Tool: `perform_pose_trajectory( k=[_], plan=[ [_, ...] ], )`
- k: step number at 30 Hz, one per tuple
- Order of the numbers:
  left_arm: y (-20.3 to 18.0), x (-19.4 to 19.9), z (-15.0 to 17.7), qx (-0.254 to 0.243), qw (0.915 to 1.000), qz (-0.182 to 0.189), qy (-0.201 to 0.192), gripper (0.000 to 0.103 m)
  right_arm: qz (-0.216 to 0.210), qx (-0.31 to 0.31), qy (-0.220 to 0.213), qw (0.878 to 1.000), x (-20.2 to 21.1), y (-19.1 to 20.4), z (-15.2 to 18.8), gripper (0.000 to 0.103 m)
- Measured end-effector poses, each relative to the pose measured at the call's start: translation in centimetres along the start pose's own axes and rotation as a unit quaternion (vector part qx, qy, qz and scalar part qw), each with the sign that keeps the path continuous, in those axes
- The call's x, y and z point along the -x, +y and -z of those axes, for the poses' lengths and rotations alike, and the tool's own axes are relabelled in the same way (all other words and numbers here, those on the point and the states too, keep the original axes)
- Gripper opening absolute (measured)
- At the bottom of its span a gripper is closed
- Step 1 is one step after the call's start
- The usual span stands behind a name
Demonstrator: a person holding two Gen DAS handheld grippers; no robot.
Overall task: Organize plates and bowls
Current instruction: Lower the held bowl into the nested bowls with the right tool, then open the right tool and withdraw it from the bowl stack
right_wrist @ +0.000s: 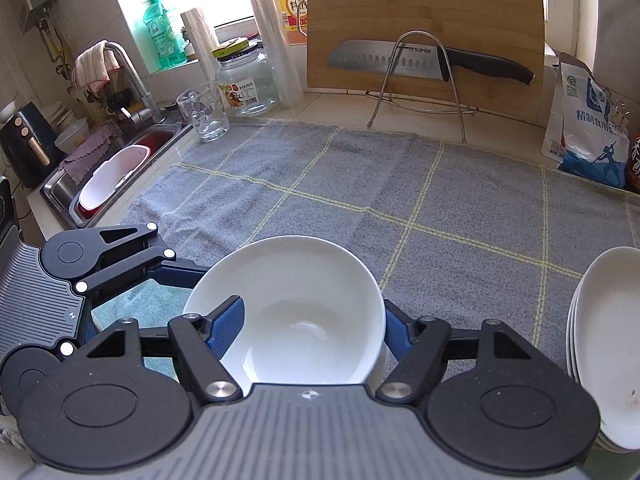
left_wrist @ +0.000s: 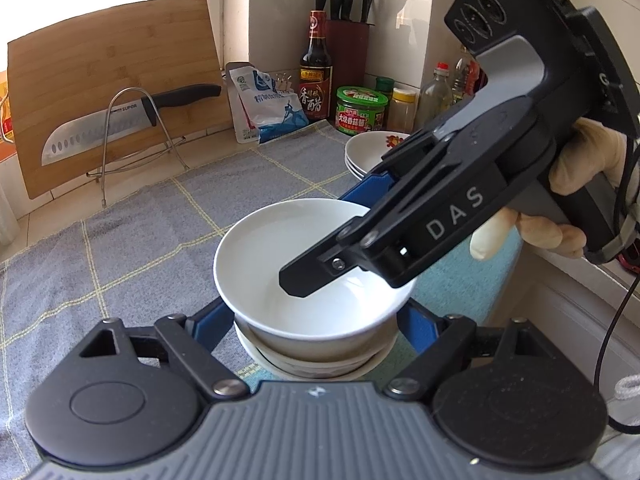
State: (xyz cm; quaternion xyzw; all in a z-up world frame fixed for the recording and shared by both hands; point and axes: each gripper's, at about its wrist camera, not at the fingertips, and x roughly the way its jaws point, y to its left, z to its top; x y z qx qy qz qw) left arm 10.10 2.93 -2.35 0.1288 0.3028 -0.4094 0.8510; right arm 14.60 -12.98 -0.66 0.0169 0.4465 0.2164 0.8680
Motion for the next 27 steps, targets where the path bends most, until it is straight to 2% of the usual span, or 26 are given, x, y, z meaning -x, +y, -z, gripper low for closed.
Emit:
perform_pose_trajectory(
  k=[11, 12, 14, 16, 27],
  plan=[
    [0.1, -0.1, -0.1, 0.001, 1.0000, 0.001, 0.002, 0.091, 0.005, 0.006, 0.001, 1.000, -0.2, 0.2, 0.1, 0.078],
    [0.1, -0.2, -0.1, 0.001, 1.0000, 0.001, 0.002, 0.091, 0.005, 0.006, 0.002, 1.000, -0.3, 0.2, 0.1, 0.079],
    [0.0, -0.3, 0.0, -0.001, 1.0000, 0.002, 0.002, 0.094, 0.004, 0.007, 0.002, 1.000, -0.4, 0.2, 0.1, 0.093],
    [-0.1, -0.2, 0.0, -0.003, 1.0000, 0.003, 0.000, 0.095, 0.008, 0.013, -0.005, 1.000, -0.2, 0.5, 0.2, 0.098],
    [0.1, 1.1, 0.6, -0.005, 0.9999, 0.004, -0.009, 0.098, 0.031, 0.025, -0.008, 0.999, 0.0, 0.8, 0.7, 0.102]
  ],
)
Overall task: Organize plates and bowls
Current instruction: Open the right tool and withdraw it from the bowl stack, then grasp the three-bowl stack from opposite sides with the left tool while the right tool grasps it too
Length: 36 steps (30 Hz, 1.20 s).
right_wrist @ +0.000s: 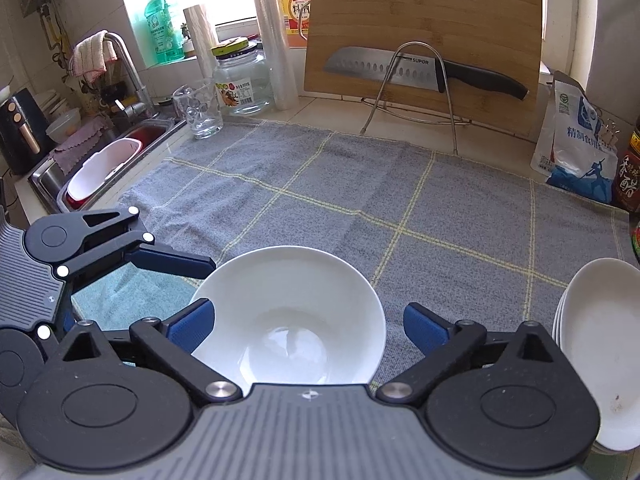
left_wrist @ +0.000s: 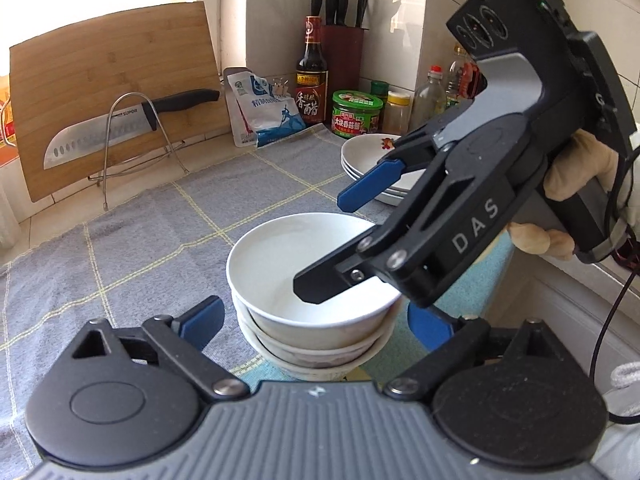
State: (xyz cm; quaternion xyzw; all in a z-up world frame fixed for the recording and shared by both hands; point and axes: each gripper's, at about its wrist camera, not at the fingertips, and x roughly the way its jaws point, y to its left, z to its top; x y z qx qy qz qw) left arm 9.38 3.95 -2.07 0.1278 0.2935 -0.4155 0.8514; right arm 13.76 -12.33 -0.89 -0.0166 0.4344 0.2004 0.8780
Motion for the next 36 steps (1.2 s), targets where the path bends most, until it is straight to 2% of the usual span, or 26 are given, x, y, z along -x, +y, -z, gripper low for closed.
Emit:
perform_pose_trajectory(
  k=[12, 15, 19, 22, 28, 36],
  plan=[
    [0.4, 0.6, 1.1, -0.004, 1.0000, 0.000, 0.004, 0.098, 0.044, 0.029, -0.006, 0.999, 0.1, 2.1, 1.5, 0.103],
    [0.6, 0.8, 1.4, -0.010, 0.9999, 0.005, 0.004, 0.098, 0.060, 0.031, -0.020, 0.998, 1.1, 2.0, 1.4, 0.103],
    [1.0, 0.8, 1.7, -0.026, 0.9995, 0.014, 0.008, 0.098, 0.057, 0.024, -0.043, 0.997, 3.4, 1.5, 1.8, 0.103],
    [1.4, 0.2, 2.3, -0.041, 0.9988, 0.018, 0.020, 0.099, 0.047, 0.020, -0.045, 0.998, 4.6, 1.3, 2.8, 0.103],
    [2.4, -1.6, 3.1, -0.055, 0.9970, 0.026, 0.047, 0.099, 0.066, 0.022, 0.000, 0.998, 3.6, 1.4, 5.1, 0.103],
    [2.5, -4.4, 3.5, -0.069, 0.9943, 0.035, 0.074, 0.099, 0.070, 0.043, 0.063, 0.995, -1.9, -0.2, 8.1, 0.103]
  ],
)
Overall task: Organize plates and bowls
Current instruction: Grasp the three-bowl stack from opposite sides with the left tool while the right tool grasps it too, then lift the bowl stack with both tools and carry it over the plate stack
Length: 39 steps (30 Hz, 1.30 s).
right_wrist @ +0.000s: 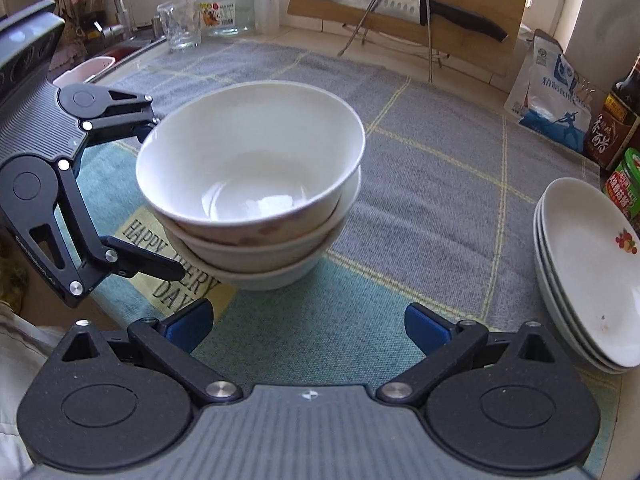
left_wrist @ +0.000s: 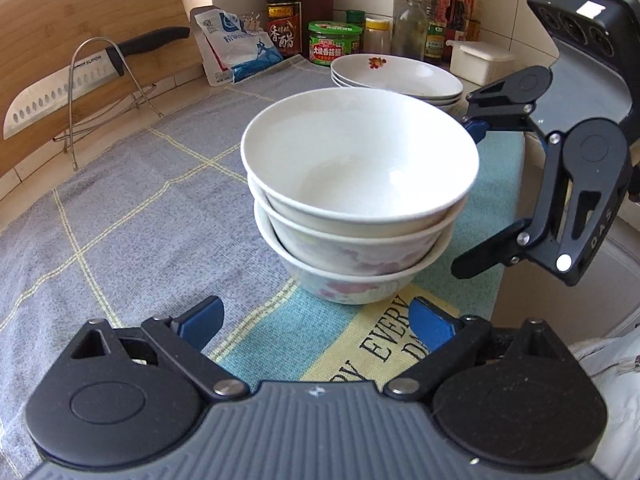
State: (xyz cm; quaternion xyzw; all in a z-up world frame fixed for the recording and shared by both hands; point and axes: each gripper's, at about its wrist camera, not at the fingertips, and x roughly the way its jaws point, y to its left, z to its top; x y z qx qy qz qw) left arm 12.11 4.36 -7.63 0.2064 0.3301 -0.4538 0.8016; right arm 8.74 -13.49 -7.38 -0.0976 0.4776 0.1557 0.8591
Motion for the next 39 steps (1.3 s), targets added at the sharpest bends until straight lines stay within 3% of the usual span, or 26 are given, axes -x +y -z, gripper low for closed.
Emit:
perform_pose_trajectory(
  k=[3, 13, 21, 27, 32, 39],
  plan=[
    [-0.1, -0.9, 0.0, -0.004, 0.9999, -0.004, 0.013, 0.099, -0.019, -0.001, 0.017, 1.000, -1.5, -0.4, 0.5, 0.103],
    [0.4, -1.7, 0.0, -0.013, 0.9998, 0.012, 0.005, 0.103, -0.024, 0.036, -0.023, 0.999, -1.3, 0.0, 1.8, 0.103],
    [0.4, -2.0, -0.8, -0.052, 0.9981, 0.024, 0.021, 0.102, -0.048, 0.061, -0.010, 0.997, -1.6, -0.2, 0.2, 0.103],
    [0.9, -1.8, -1.5, -0.098, 0.9936, 0.054, 0.013, 0.102, -0.062, 0.124, -0.030, 0.990, -1.5, 0.2, -1.3, 0.103],
    [1.6, -1.4, -2.8, -0.154, 0.9841, 0.087, -0.001, 0.100, -0.073, 0.175, -0.022, 0.982, -1.2, 0.8, -2.3, 0.103],
    [2.6, -1.3, -4.2, -0.194, 0.9726, 0.129, -0.005, 0.093, -0.090, 0.198, -0.010, 0.976, -1.2, 0.7, -3.5, 0.099]
  ],
)
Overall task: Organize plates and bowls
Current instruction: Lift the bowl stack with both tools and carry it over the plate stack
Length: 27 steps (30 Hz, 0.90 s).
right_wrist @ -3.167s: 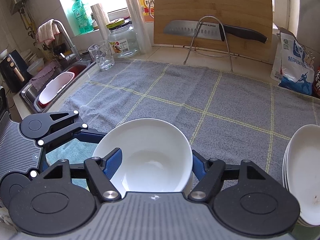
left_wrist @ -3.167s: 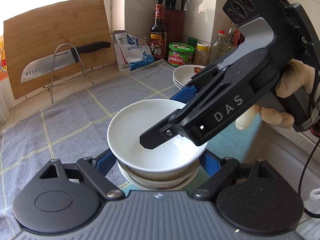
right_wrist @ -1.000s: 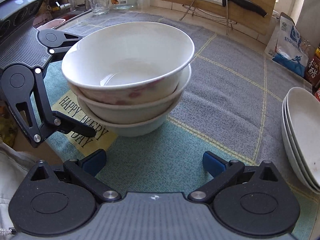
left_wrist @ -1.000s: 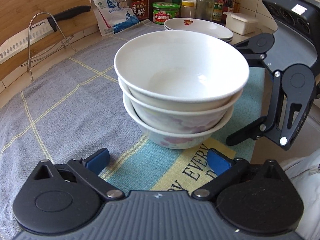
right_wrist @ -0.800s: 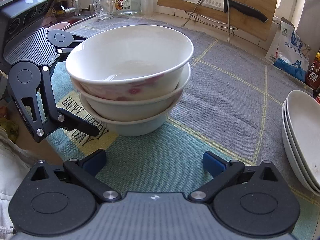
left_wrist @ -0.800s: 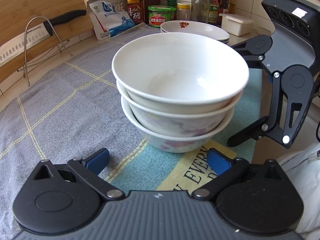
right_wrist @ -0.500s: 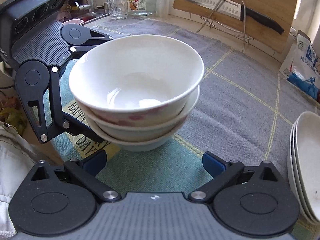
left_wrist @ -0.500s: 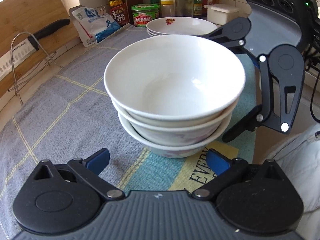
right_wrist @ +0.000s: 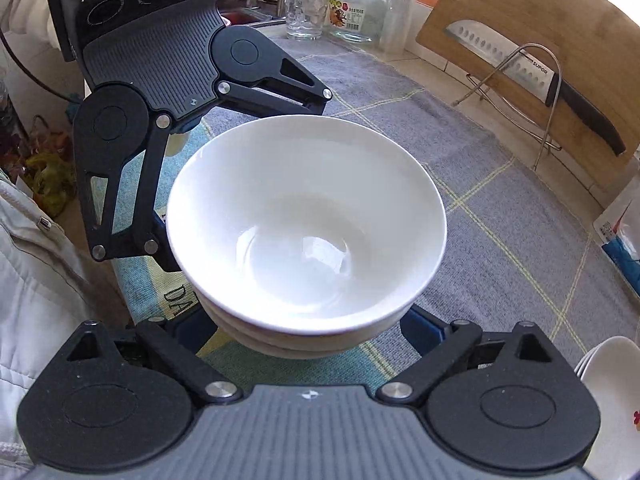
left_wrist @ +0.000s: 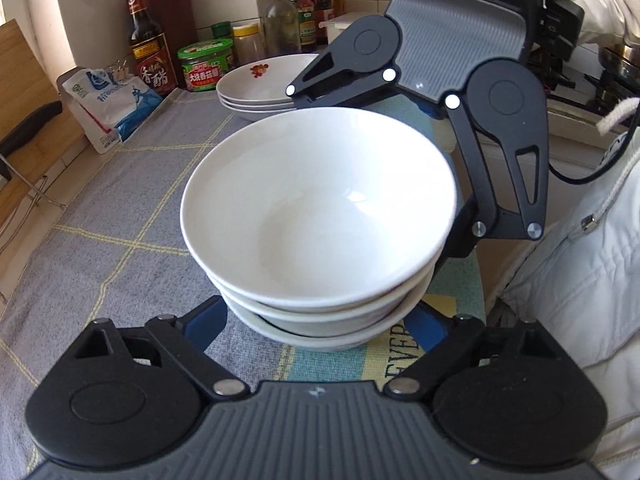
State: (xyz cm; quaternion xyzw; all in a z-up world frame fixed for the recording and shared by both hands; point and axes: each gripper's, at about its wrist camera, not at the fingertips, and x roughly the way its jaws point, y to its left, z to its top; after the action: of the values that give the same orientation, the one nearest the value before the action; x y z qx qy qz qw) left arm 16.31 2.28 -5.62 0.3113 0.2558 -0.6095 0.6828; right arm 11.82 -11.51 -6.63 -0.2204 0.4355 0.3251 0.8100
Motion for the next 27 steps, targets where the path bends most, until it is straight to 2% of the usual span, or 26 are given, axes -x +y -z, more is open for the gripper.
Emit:
perform_pose_trajectory(
  k=[8, 27],
  plan=[
    [0.9, 0.0, -0.2, -0.015, 0.9992, 0.036, 0.001, 0.088, -0.025, 0.003, 0.012, 1.000, -0.1, -0.3, -0.4, 0.090],
    [2.0, -0.2, -0.5, -0.027, 0.9974, 0.067, 0.000, 0.087, -0.029, -0.002, 0.028, 0.999, 0.1, -0.2, -0.8, 0.089]
  ],
)
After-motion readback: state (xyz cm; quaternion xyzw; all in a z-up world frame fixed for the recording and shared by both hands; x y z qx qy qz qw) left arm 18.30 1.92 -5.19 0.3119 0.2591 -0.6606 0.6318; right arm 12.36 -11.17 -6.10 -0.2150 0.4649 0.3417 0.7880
